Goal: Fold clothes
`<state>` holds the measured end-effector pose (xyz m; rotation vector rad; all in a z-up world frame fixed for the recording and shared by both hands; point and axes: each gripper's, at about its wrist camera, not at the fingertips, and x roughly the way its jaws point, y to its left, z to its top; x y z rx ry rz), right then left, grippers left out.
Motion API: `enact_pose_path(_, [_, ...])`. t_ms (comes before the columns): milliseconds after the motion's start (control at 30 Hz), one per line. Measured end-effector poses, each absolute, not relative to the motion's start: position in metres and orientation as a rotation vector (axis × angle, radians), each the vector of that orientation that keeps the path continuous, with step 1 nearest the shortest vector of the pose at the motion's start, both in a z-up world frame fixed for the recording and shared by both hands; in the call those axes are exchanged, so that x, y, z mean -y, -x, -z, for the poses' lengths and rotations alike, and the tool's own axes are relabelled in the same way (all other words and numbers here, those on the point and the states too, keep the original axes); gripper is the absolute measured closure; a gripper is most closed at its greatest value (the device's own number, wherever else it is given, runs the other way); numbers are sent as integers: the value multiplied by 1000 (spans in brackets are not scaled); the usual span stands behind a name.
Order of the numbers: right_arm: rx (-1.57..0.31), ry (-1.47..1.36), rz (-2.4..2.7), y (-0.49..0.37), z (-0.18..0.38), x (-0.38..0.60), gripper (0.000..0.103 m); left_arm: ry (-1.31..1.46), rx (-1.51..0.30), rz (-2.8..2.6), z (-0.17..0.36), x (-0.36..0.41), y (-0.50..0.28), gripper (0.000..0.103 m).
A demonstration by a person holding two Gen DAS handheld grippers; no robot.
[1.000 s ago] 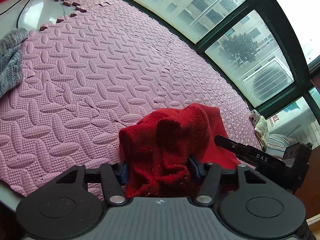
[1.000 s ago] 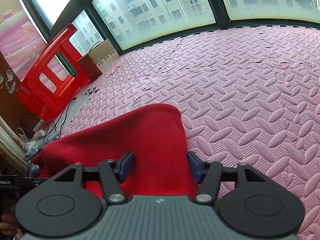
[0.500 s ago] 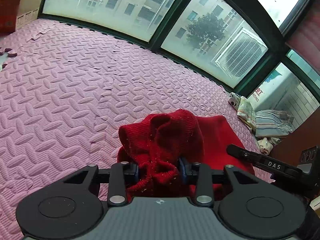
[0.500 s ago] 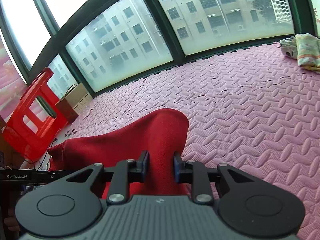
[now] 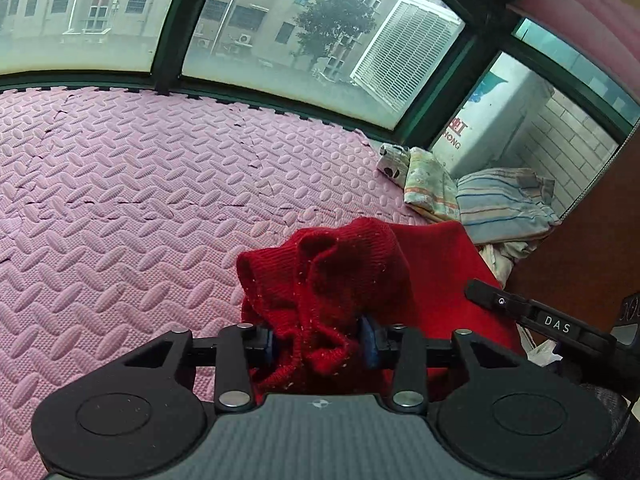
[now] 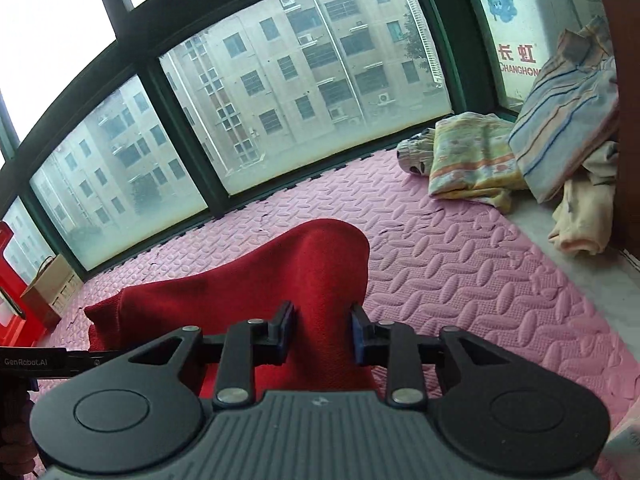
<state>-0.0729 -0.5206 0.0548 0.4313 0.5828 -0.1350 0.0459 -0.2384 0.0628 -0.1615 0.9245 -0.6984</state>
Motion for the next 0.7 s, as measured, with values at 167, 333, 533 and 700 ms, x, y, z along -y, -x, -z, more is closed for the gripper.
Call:
enact_pose_path(167, [-586,-397,182,90,-51,527,71,94,-866,670,-69,242,-38,26])
enact_pose_path(333, [-583,-303,114,90,-56,502,65,80,-769,638,-94,248,-40,10])
enact_pose_path(533, [-604,-199,73,84,-46,467,63,17,-807,582,-84,273,-63,11])
enact_pose_path(700, [-625,-122,59,83,-31,450,57,19,-903,527,-56,276,-86,22])
